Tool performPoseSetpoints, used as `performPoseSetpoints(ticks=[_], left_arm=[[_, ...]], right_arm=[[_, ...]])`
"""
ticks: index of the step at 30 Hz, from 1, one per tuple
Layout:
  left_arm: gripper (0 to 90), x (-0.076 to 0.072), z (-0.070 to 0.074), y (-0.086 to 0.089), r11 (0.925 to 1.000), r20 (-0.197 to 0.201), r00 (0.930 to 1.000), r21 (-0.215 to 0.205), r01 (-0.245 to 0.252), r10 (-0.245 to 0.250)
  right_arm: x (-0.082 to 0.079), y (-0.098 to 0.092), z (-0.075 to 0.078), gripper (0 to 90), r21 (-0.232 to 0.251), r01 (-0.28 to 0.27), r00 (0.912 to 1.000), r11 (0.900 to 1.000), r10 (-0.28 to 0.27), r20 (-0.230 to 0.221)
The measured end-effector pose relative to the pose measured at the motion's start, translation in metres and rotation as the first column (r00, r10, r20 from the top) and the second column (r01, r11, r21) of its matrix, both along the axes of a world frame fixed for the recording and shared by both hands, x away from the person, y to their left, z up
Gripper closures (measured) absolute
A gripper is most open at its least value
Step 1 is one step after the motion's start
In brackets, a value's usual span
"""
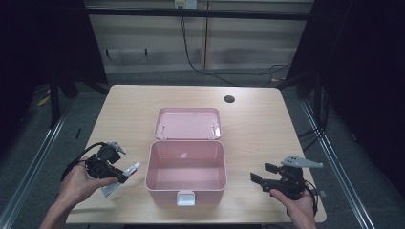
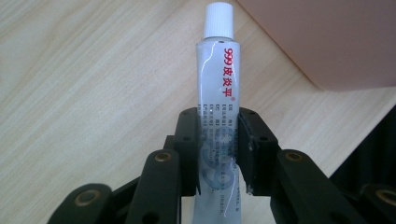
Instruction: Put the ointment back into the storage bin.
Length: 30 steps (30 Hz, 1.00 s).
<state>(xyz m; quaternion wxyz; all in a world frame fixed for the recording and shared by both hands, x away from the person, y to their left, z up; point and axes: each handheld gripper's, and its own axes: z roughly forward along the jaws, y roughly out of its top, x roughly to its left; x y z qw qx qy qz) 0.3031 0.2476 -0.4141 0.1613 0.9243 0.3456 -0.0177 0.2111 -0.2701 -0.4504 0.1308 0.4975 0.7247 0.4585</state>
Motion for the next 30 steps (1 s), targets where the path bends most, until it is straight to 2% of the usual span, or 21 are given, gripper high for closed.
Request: performPoseSetpoints(ticks=[1, 4, 5, 6, 9, 11, 13, 16, 21, 25, 30], left_arm=[[71.1, 0.0, 0.0, 0.0, 1.0, 0.0, 1.0, 0.0, 0.0, 0.0], [71.2, 0.0, 0.003, 0.002, 0.9992, -0.018, 0.9997, -0.036, 0.014, -0.015], [71.2, 0.0, 0.004, 0.002, 0.9991, -0.03, 0.9994, -0.04, 0.014, -0.016], [71.1, -0.001, 0.006, 0.003, 0.998, -0.049, 0.9987, -0.063, 0.012, -0.015], [71.1, -0.002, 0.009, 0.004, 0.9973, -0.049, 0.9986, -0.071, 0.018, -0.022], [71.2, -0.003, 0.013, 0.005, 0.9974, -0.041, 0.9986, -0.066, 0.03, -0.033], [71.1, -0.004, 0.016, 0.005, 0.9961, -0.035, 0.9987, -0.082, 0.033, -0.036], [71.0, -0.005, 0.023, 0.004, 0.9947, -0.032, 0.9974, -0.082, 0.062, -0.065], [71.1, -0.007, 0.029, 0.003, 0.9953, -0.019, 0.9979, -0.076, 0.06, -0.061], [71.1, -0.007, 0.035, 0.005, 0.9929, -0.022, 0.998, -0.104, 0.057, -0.059], [71.1, -0.008, 0.047, 0.01, 0.9901, 0.01, 0.9982, -0.127, 0.059, -0.058]], right_arm=[[0.0, 0.0, 0.0, 23.6, -0.003, -0.002, 1.0, 1.0, 0.002, 0.001], [0.0, 0.0, -0.001, 23.6, -0.003, -0.002, 1.0, 1.0, 0.002, -0.007], [0.0, 0.001, -0.001, 23.6, -0.003, -0.003, 1.0, 1.0, 0.003, -0.007], [0.0, 0.001, -0.001, 23.6, -0.005, -0.002, 1.0, 1.0, 0.002, -0.007], [0.0, 0.0, -0.001, 23.7, -0.002, -0.002, 1.0, 1.0, 0.002, -0.009], [0.0, 0.0, -0.001, 23.6, -0.004, -0.002, 0.9999, 1.0, 0.001, -0.012], [0.0, 0.001, -0.001, 23.6, -0.003, -0.003, 1.0, 1.0, 0.003, -0.008], [-0.001, 0.001, 0.0, 23.1, 0.001, -0.004, 1.0, 1.0, 0.004, -0.003], [-0.001, 0.0, 0.0, 22.7, 0.003, -0.007, 1.0, 1.0, 0.007, -0.003], [-0.001, 0.0, 0.0, 22.7, 0.002, -0.006, 1.0, 1.0, 0.006, -0.002], [-0.001, 0.001, 0.0, 22.6, 0.003, -0.006, 1.0, 1.0, 0.006, -0.004]])
